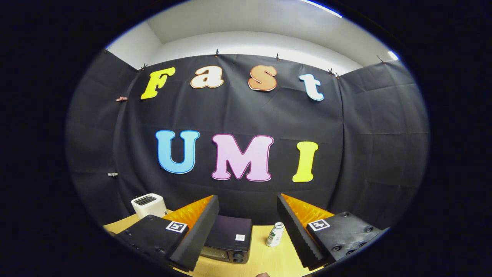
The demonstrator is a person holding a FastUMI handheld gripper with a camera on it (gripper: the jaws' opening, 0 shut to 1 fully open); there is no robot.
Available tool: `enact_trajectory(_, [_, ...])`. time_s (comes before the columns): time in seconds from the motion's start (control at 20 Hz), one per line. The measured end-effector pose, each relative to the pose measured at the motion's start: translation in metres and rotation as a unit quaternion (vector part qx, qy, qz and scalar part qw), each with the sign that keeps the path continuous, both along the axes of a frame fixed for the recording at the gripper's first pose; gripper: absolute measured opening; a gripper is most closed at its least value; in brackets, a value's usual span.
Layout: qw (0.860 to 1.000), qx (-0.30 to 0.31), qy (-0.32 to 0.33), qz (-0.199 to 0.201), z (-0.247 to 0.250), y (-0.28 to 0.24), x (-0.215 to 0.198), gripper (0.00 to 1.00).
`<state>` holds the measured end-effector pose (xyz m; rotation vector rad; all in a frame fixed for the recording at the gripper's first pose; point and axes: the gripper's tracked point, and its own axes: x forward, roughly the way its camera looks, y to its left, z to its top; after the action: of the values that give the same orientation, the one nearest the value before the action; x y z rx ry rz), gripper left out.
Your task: Open the toaster oven, put the food inside, and close the toaster oven door.
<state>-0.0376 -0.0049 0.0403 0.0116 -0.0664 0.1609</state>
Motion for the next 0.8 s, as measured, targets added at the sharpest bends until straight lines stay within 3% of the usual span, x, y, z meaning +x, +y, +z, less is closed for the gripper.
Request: enact_trajectory(0.8, [1.0, 0.011, 0.019, -0.011, -0.01, -0.053, -0.004, 0.98])
